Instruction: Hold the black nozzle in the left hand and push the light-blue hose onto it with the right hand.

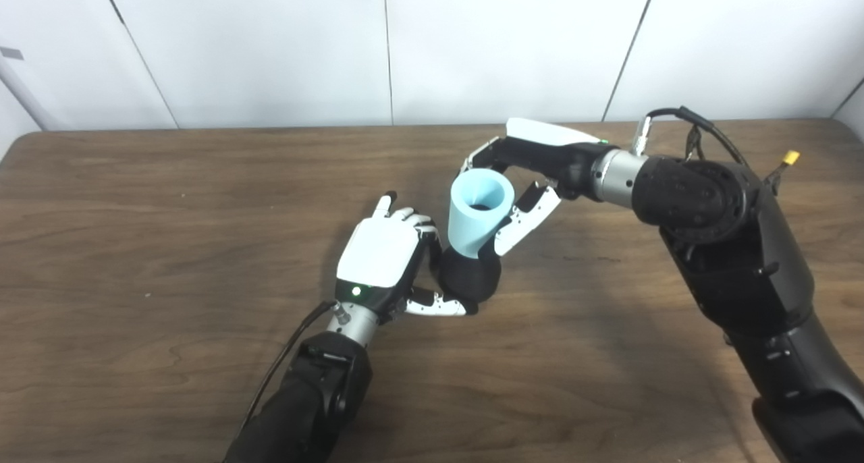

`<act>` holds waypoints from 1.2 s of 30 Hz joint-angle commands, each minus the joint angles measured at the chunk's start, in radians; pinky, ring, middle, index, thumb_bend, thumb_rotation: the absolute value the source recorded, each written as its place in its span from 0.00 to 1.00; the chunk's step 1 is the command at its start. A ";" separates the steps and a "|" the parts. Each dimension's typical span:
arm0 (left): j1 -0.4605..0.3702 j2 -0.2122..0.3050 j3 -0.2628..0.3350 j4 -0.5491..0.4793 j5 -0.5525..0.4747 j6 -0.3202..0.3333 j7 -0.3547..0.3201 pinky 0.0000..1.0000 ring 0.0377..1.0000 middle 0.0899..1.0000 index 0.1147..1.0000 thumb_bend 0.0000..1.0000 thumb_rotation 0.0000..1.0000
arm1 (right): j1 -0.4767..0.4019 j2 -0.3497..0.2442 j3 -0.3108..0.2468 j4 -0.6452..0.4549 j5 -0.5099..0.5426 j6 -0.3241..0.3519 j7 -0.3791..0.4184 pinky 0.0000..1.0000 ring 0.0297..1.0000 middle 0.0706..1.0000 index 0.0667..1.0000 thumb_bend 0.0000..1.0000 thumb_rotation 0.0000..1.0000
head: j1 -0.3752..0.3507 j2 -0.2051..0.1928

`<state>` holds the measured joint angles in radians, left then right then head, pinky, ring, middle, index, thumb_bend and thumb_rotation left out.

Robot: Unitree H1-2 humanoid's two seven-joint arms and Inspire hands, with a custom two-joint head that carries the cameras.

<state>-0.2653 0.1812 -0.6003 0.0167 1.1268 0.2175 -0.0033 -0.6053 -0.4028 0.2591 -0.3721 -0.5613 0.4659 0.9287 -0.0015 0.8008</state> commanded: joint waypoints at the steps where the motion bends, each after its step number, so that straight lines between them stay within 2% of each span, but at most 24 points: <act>1: 0.040 0.002 -0.028 0.048 -0.021 -0.038 -0.040 0.99 0.83 0.75 0.59 0.85 0.20 | -0.049 -0.018 -0.014 -0.017 0.017 -0.002 -0.038 0.79 0.84 0.78 0.65 1.00 0.37 | -0.001 0.001; 4: 0.047 -0.009 -0.016 0.055 -0.047 -0.039 -0.010 1.00 0.83 0.76 0.67 0.95 0.23 | -0.053 -0.015 -0.019 -0.016 0.030 0.001 -0.047 0.78 0.83 0.77 0.66 1.00 0.38 | -0.001 0.002; 7: 0.054 -0.022 -0.006 0.053 -0.057 -0.031 0.013 0.99 0.84 0.78 0.74 0.99 0.25 | -0.058 -0.019 -0.016 -0.017 0.033 0.002 -0.052 0.77 0.82 0.75 0.65 1.00 0.40 | 0.002 0.002; 11: 0.060 -0.035 0.007 -0.008 -0.054 0.004 -0.025 0.92 0.84 0.81 0.81 1.00 0.31 | -0.061 -0.029 -0.013 -0.017 0.036 0.000 -0.061 0.76 0.81 0.73 0.64 1.00 0.41 | 0.004 0.002; 14: 0.063 -0.048 0.017 -0.055 -0.051 0.027 -0.048 0.89 0.84 0.80 0.80 1.00 0.32 | -0.055 -0.029 -0.015 -0.018 0.038 0.000 -0.067 0.74 0.80 0.74 0.64 1.00 0.40 | 0.006 0.000; 21: 0.042 -0.059 0.024 -0.143 -0.015 0.076 -0.152 0.92 0.84 0.81 0.77 1.00 0.34 | -0.042 -0.040 -0.011 -0.008 0.061 -0.016 -0.092 0.78 0.82 0.75 0.64 1.00 0.38 | 0.014 0.000; 27: 0.035 -0.070 0.037 -0.171 0.009 0.096 -0.208 0.96 0.87 0.83 0.78 1.00 0.34 | -0.042 -0.048 0.001 -0.002 0.078 -0.013 -0.110 0.80 0.83 0.75 0.64 1.00 0.37 | 0.013 0.003; 33: 0.022 -0.073 0.053 -0.198 0.038 0.100 -0.242 0.94 0.85 0.83 0.78 1.00 0.35 | -0.044 -0.053 0.012 0.008 0.080 -0.016 -0.127 0.78 0.82 0.75 0.64 1.00 0.38 | 0.015 0.001; 36: 0.015 -0.078 0.068 -0.206 0.050 0.103 -0.244 0.90 0.84 0.82 0.73 1.00 0.33 | -0.043 -0.053 0.018 0.006 0.077 -0.006 -0.130 0.78 0.82 0.75 0.64 1.00 0.39 | 0.015 0.001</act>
<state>-0.2212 0.1213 -0.5371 -0.1575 1.1555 0.3206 -0.2494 -0.6160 -0.4369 0.2869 -0.3507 -0.4883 0.4633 0.8242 0.0138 0.8007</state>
